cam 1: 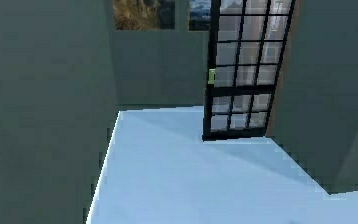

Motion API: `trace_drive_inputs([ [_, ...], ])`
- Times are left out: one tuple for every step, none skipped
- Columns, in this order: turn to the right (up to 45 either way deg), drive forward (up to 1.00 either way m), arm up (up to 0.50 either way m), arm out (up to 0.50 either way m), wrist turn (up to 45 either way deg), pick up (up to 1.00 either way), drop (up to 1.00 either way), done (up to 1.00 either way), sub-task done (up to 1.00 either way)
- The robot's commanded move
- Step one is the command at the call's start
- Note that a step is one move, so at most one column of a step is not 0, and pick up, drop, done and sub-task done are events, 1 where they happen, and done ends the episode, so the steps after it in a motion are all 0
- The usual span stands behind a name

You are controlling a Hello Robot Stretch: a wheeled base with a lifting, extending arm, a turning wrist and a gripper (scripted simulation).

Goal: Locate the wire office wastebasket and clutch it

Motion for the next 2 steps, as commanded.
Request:
trace_drive_inputs([
  [0.0,0.30,0.00,0.00,0.0,0.00,0.00,0.00,0.00],
  [-6.0,0.00,0.00,0.00,0.0,0.00,0.00,0.00,0.00],
])
